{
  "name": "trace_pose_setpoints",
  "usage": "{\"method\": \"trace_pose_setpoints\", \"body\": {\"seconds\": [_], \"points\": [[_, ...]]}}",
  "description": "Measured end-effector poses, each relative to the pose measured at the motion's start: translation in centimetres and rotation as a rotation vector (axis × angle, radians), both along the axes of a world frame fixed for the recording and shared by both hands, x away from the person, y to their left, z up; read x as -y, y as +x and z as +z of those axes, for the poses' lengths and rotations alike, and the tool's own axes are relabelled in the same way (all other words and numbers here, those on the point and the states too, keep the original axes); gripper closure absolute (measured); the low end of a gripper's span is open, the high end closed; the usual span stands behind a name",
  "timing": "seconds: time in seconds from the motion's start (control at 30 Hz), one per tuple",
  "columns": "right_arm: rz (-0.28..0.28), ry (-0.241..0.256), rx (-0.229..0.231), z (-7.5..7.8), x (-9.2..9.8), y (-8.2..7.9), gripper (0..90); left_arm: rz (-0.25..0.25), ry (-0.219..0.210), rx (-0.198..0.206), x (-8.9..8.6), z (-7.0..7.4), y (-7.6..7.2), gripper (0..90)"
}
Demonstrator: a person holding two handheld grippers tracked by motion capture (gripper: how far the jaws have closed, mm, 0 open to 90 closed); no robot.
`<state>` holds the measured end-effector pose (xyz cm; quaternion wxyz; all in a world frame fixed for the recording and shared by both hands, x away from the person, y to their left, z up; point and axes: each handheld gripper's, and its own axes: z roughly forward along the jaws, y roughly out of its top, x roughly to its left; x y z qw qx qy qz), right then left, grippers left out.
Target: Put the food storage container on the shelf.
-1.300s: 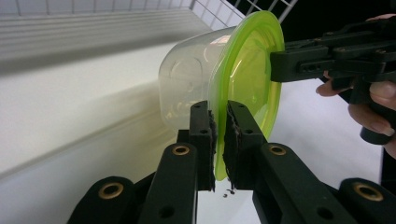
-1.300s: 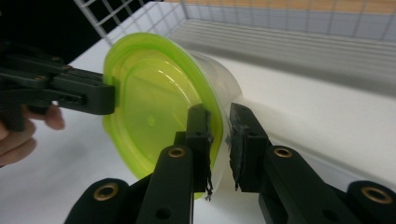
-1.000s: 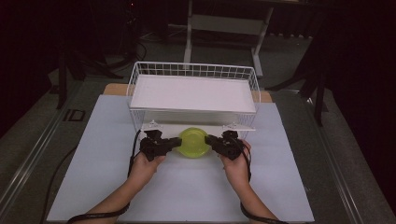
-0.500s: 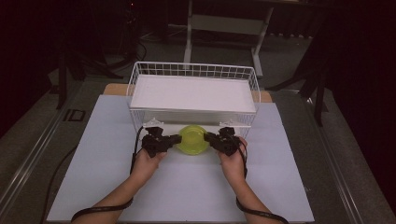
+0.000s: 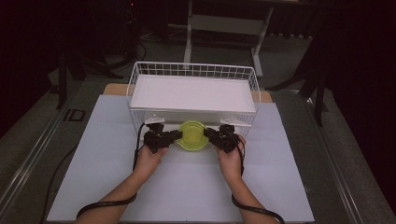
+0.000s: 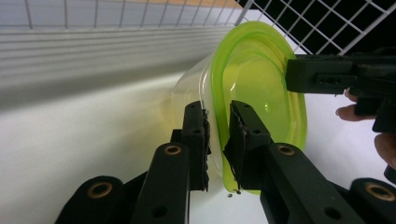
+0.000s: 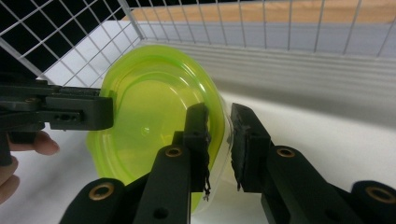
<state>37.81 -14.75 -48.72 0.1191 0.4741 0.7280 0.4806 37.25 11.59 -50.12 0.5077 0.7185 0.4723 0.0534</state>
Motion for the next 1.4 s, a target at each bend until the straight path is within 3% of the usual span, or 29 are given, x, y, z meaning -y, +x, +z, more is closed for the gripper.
{"method": "trace_pose_setpoints", "body": {"seconds": [0.27, 0.47, 0.53, 0.57, 0.73, 0.83, 0.93, 1.03, 1.1, 1.2, 1.27, 1.4], "points": [[-0.053, 0.009, 0.025, -0.2, -0.1, 0.8, 67.9, 0.018, -0.026, -0.005, -0.2, -0.1, 0.7, 75.8], [-0.073, -0.001, 0.038, -0.2, -0.1, 1.1, 66.7, 0.033, -0.032, -0.011, -0.1, -0.1, 1.0, 71.0], [-0.087, -0.017, 0.059, -0.3, -0.2, 1.2, 63.7, 0.066, -0.051, -0.026, -0.1, -0.3, 1.2, 68.2], [-0.090, -0.007, 0.098, -0.4, -0.1, 0.9, 63.7, 0.076, -0.058, -0.027, -0.2, -0.3, 1.2, 66.3], [-0.088, 0.005, 0.116, -0.2, 0.0, 0.4, 58.7, 0.089, -0.055, -0.014, -0.3, -0.3, 1.2, 61.9], [-0.079, 0.015, 0.119, 0.1, 0.3, -0.1, 58.7, 0.096, -0.052, 0.024, -0.4, 0.0, 0.9, 55.5], [-0.066, 0.030, 0.110, 0.2, 0.5, -0.9, 60.1, 0.098, -0.059, 0.045, -0.7, 0.3, 0.4, 48.6], [-0.038, 0.012, 0.097, -0.2, 0.3, -2.2, 62.1, 0.080, -0.077, 0.065, -1.2, 0.5, -0.2, 41.4], [-0.016, 0.006, 0.091, -0.3, 0.2, -3.0, 64.1, 0.027, -0.077, 0.102, -1.5, 0.5, -0.8, 33.7], [0.000, -0.005, 0.066, -0.5, 0.0, -4.1, 69.1, -0.020, -0.062, 0.122, -1.6, 0.5, -1.7, 28.1], [0.013, -0.019, 0.056, -0.6, -0.2, -4.8, 74.5, -0.013, -0.053, 0.150, -1.7, 0.6, -2.5, 22.6], [0.061, -0.040, 0.023, -1.1, -1.0, -5.6, 89.6, -0.054, -0.078, 0.182, -2.1, 0.7, -3.9, 3.3]]}}
